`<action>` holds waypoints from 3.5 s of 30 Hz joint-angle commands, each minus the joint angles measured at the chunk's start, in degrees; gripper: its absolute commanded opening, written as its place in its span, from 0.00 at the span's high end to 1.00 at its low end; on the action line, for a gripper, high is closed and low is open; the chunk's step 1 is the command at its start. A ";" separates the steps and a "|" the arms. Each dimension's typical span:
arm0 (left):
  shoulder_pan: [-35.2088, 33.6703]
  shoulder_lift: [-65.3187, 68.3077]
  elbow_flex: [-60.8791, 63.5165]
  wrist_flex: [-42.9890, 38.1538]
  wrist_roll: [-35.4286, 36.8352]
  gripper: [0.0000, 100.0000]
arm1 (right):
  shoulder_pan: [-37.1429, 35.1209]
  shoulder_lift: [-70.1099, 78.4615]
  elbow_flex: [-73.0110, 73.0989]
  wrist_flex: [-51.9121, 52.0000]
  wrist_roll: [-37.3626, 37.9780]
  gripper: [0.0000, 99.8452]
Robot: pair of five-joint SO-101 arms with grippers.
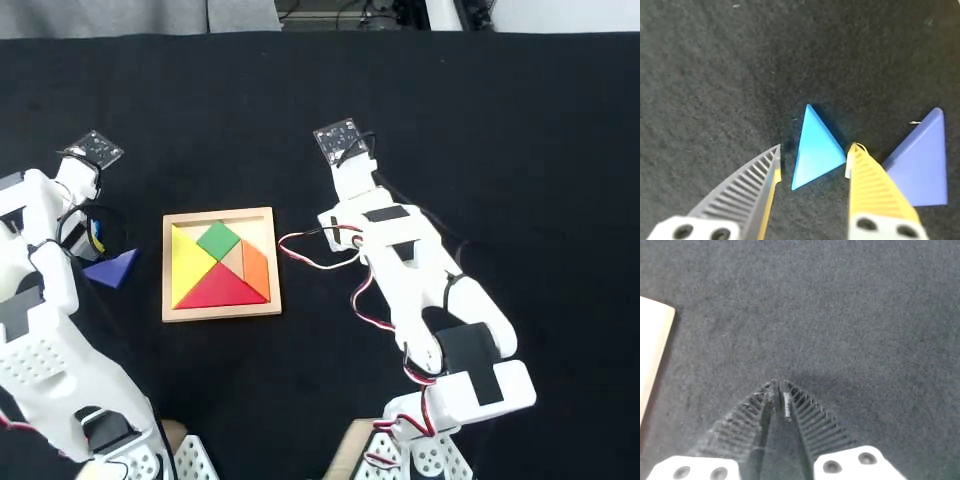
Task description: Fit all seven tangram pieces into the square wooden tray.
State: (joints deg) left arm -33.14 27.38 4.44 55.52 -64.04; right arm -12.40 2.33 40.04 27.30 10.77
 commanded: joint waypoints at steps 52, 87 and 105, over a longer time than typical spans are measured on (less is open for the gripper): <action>28.70 -14.59 1.89 12.66 -18.11 0.95 | 5.71 -0.48 -4.44 0.35 -0.09 0.99; 28.79 -6.51 -8.40 13.10 -11.25 0.78 | 5.63 -0.48 -4.44 0.35 -0.09 0.99; 10.51 -23.30 -12.09 32.00 -7.82 0.78 | 5.63 -0.48 -4.53 0.35 -0.09 0.99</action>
State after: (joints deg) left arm -18.02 12.88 -5.41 80.40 -72.66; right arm -7.47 2.33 39.78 27.30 10.77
